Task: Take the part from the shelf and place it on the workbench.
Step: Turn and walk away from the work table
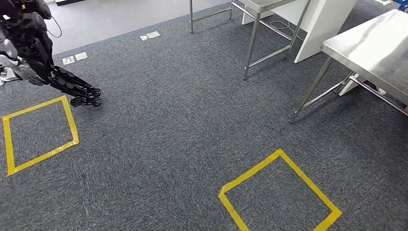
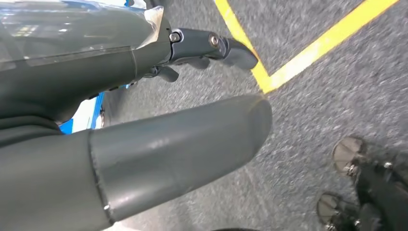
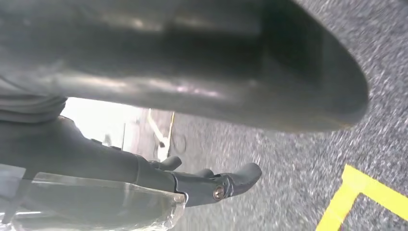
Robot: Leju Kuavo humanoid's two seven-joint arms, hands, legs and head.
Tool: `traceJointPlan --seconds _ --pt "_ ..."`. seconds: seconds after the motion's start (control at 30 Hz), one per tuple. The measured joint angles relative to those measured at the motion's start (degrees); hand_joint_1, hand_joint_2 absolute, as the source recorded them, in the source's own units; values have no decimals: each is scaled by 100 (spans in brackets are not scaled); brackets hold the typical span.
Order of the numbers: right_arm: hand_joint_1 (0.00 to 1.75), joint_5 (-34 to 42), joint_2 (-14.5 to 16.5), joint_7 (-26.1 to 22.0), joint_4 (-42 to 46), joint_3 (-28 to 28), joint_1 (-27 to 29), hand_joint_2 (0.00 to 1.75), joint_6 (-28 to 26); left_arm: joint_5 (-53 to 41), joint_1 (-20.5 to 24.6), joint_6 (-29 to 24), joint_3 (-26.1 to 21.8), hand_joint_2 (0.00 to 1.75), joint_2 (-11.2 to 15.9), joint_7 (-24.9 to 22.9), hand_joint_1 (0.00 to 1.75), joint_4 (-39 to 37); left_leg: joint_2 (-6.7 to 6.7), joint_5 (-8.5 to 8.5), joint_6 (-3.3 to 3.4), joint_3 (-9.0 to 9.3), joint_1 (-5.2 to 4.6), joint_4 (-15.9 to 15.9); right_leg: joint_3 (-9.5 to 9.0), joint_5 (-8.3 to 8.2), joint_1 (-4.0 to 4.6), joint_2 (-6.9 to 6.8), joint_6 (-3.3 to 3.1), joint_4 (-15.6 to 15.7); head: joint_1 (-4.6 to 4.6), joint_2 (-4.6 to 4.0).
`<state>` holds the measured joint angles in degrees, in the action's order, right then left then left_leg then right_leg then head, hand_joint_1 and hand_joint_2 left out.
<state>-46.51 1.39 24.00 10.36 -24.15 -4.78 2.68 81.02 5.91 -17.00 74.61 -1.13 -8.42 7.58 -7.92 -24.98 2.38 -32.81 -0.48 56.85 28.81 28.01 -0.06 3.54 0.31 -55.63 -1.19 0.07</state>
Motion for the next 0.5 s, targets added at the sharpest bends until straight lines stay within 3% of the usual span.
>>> traceJointPlan --seconds 0.07,0.13,0.17,0.2,0.23,0.27,0.3,0.37,0.43,0.5 --pt "0 -33 4 34 -2 -42 -19 0 5 6 -8 0 31 0 10 -74 0 -3 161 -107 -59 -89 -5 157 -56 -41 -39 -149 -50 66 -19 0" --pt "0 -49 2 85 -9 -62 -7 0 12 5 -4 4 45 0 12 -132 0 -4 531 -462 -128 -377 14 743 -84 -58 -56 -314 -81 102 -65 0" --pt "0 -60 2 97 -13 -73 -1 0 21 0 -1 9 50 0 10 -154 0 -4 650 -657 -171 -579 47 1140 -82 -54 -54 -399 -93 102 -88 0" --pt "0 -68 4 102 -16 -84 1 0 34 -5 0 13 57 0 9 -170 0 -4 717 -781 -214 -754 89 1474 -81 -50 -55 -483 -94 101 -95 0" --pt "0 -76 8 103 -17 -94 -1 0 49 -12 -1 16 67 0 8 -184 0 -4 753 -798 -256 -849 132 1642 -81 -42 -60 -563 -89 99 -98 0" --pt "0 -80 13 103 -17 -103 -3 0 60 -16 -3 17 76 0 9 -194 0 -4 785 -703 -296 -826 176 1581 -87 -29 -73 -637 -75 96 -102 0" --pt "0 -83 19 102 -17 -114 -4 0 67 -19 -4 17 85 0 11 -202 0 -4 837 -534 -336 -690 215 1317 -95 -10 -92 -706 -49 89 -103 0" --pt "0 -92 23 85 -19 -139 0 0 74 -24 10 22 94 0 6 -211 0 -2 1104 -202 -402 -268 268 559 -116 60 -96 -829 43 36 -130 0" --pt "0 -98 15 81 -23 -156 4 0 72 -60 35 37 103 0 -7 -223 0 2 1257 -90 -364 -49 263 160 -132 132 -71 -936 134 -6 -118 0" --pt "0 -100 13 107 -26 -161 -9 0 62 -111 43 34 133 0 -8 -235 0 4 1134 -91 -249 -73 214 138 -186 153 -80 -1044 201 11 -76 0"
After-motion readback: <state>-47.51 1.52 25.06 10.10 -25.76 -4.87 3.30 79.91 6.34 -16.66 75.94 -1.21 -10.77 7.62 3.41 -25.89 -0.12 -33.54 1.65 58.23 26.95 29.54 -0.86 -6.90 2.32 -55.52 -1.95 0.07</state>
